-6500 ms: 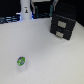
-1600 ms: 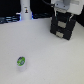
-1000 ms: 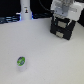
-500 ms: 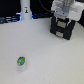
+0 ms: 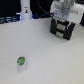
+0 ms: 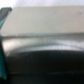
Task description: Open the kcup holder, insert the kcup into the holder, and close the kcup holder
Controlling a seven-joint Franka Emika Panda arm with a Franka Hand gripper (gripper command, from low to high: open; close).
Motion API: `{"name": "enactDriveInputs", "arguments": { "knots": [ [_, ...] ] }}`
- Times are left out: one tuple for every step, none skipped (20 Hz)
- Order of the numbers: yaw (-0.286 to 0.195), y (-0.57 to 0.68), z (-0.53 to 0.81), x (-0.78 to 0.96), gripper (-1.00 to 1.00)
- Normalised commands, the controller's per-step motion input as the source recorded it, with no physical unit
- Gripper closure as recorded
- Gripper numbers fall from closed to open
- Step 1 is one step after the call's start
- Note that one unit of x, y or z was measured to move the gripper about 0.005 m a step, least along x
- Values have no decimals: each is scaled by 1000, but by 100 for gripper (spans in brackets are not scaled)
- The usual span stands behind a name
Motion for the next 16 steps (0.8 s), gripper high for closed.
{"name": "enactDriveInputs", "arguments": {
  "knots": [
    [-49,-340,123,960,100],
    [-50,-336,122,962,100],
    [-49,-329,130,970,100],
    [-54,-345,161,959,100],
    [-51,-344,163,969,100],
    [-53,-342,154,966,100],
    [-52,-342,155,963,100],
    [-55,-349,156,958,100],
    [-53,-347,164,956,100],
    [-58,-351,169,953,100],
    [-58,-347,168,950,100],
    [-63,-370,153,936,100],
    [-63,-382,136,914,100],
    [-55,-358,169,912,100],
    [-58,-386,154,910,100],
    [-61,-394,152,901,100]
  ]
}}
